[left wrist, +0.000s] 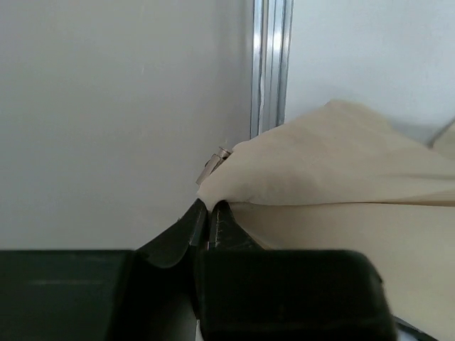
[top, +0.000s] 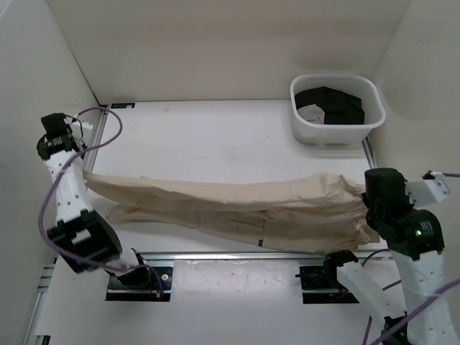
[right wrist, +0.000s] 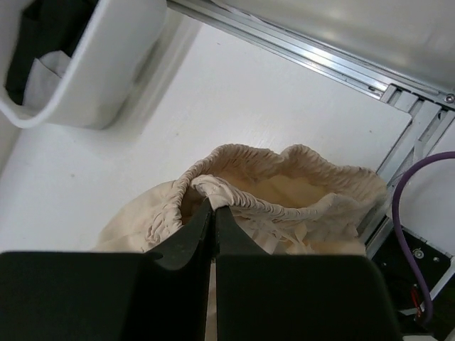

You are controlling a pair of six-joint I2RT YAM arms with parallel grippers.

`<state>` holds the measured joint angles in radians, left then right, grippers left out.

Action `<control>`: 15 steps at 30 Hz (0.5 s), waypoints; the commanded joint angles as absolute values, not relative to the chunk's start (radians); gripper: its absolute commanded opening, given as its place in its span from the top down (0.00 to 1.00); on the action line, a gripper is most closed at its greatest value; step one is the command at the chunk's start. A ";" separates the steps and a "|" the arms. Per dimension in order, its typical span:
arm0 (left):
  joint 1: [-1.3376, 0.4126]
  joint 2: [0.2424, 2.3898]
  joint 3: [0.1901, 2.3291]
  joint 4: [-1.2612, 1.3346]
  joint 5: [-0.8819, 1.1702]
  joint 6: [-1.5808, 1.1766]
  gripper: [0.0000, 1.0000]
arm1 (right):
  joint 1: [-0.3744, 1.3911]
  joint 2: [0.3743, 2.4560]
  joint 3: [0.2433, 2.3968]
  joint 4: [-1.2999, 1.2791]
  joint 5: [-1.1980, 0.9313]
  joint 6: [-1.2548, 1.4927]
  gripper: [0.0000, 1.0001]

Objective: Fold and stack the trousers
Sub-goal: Flatten the trousers out

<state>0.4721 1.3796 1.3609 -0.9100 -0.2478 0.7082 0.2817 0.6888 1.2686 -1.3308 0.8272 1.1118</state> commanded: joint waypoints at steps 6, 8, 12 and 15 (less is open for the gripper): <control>0.479 1.868 1.790 -0.936 -0.213 0.626 0.86 | 0.261 1.056 1.238 -0.967 0.944 0.983 1.00; 0.460 1.936 1.857 -0.948 -0.245 0.617 0.86 | 0.233 1.136 1.270 -0.927 0.911 0.959 1.00; 0.449 2.037 1.887 -0.948 -0.256 0.597 0.86 | 0.114 1.308 1.354 -0.897 0.802 0.950 1.00; 0.430 2.089 1.922 -0.948 -0.238 0.563 0.86 | 0.104 1.382 1.364 -0.842 0.802 0.911 1.00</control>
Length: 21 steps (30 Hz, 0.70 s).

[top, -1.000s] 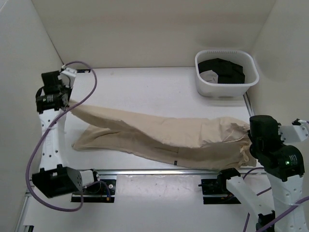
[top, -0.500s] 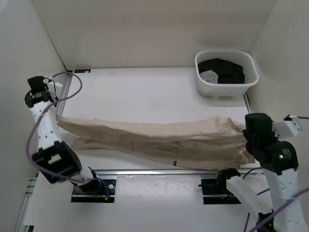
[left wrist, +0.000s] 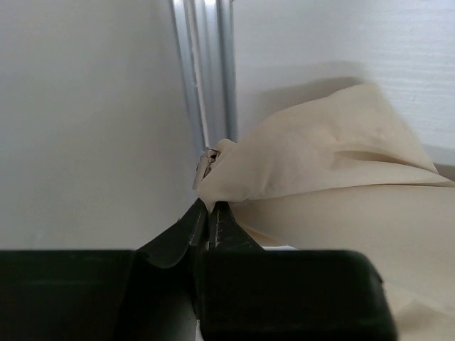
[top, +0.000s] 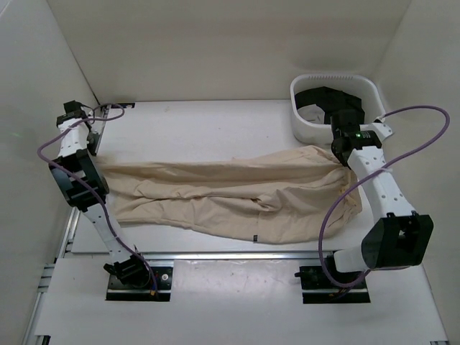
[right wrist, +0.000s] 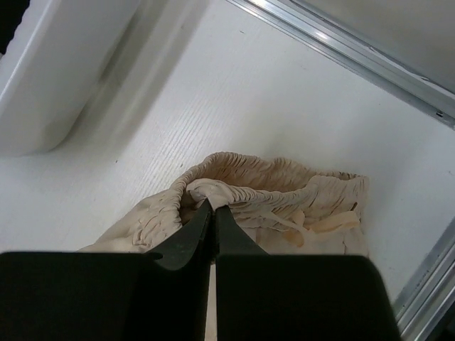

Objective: Fold and stack the trousers
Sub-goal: Flatten the trousers out

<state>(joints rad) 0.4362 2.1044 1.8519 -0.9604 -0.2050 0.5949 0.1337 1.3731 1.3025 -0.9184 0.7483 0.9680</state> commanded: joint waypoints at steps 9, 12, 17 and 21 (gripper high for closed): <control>0.382 2.190 2.126 -0.937 -0.190 0.466 0.85 | 0.029 1.518 1.479 -0.839 0.776 0.890 1.00; 0.358 2.223 2.198 -0.937 -0.190 0.445 0.55 | 0.000 1.575 1.555 -0.816 0.717 0.784 0.71; 0.337 2.102 2.044 -0.937 -0.201 0.468 0.14 | -0.009 1.576 1.678 -0.917 0.572 0.647 0.06; 0.388 1.921 1.821 -0.971 -0.180 0.491 0.04 | -0.055 1.458 1.637 -1.005 0.477 0.653 0.04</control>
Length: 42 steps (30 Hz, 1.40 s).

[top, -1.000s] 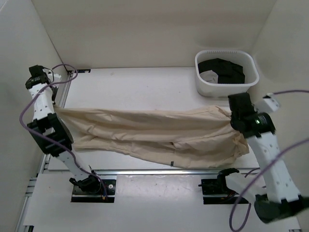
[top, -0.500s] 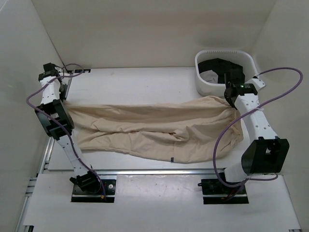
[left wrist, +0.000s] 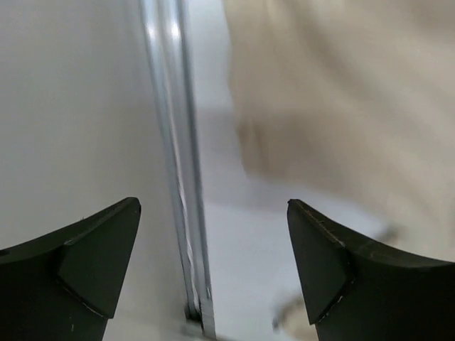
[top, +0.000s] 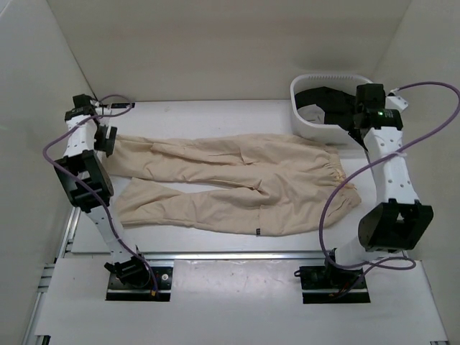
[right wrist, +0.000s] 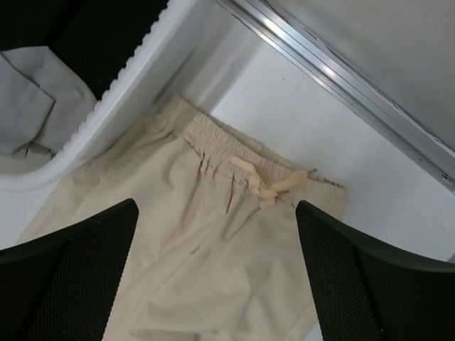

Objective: Fold and stack the trousers
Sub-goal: Flatten the trousers out

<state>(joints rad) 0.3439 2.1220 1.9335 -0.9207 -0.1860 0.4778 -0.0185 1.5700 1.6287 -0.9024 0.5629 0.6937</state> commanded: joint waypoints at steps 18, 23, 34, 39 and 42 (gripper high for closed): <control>0.443 1.634 0.939 -0.796 -0.120 0.439 0.19 | -0.247 1.113 0.682 -0.720 0.086 0.720 0.03; 0.443 1.684 0.904 -0.770 -0.120 0.430 0.22 | -0.273 1.298 0.647 -0.548 0.034 0.696 0.16; 0.512 1.539 0.860 -0.752 -0.182 0.515 0.86 | -0.291 1.318 0.669 -0.676 0.198 0.706 1.00; 0.615 1.430 1.095 -0.850 -0.220 0.641 0.86 | -0.291 1.093 0.739 -0.856 0.192 0.736 1.00; 0.604 1.460 1.242 -0.919 -0.169 0.653 0.86 | -0.291 1.000 0.831 -0.876 0.172 0.749 1.00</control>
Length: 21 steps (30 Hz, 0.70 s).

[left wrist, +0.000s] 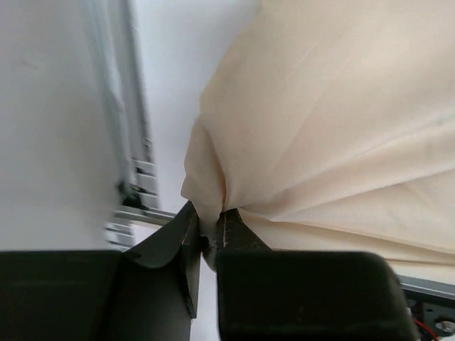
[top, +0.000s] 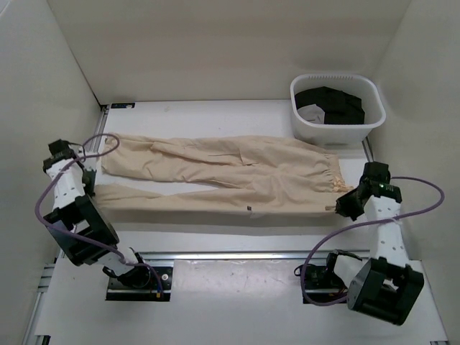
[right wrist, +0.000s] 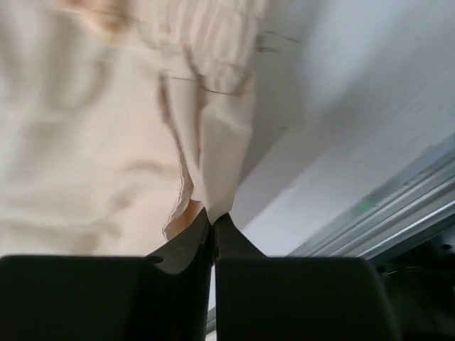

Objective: Fold and stack the trousers
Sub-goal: Flatten the trousers out

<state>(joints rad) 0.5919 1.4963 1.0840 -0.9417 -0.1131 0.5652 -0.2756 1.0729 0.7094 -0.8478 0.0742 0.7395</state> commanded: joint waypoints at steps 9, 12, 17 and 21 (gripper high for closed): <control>0.572 1.634 1.542 -1.015 -0.216 0.606 0.86 | -0.291 1.132 1.154 -1.014 0.163 0.696 1.00; 0.572 1.525 1.448 -1.015 -0.230 0.646 0.86 | -0.291 1.022 1.126 -1.061 0.172 0.706 1.00; 0.581 1.457 1.385 -0.980 -0.207 0.686 0.86 | -0.291 0.963 1.140 -1.065 0.184 0.693 1.00; 0.569 1.717 1.634 -1.029 -0.140 0.615 0.86 | -0.291 1.126 1.241 -0.990 0.138 0.693 1.00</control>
<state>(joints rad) 0.5476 1.5780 1.4784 -1.1690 -0.0452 0.6037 -0.2623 1.0149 1.1667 -1.1217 0.0021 0.7414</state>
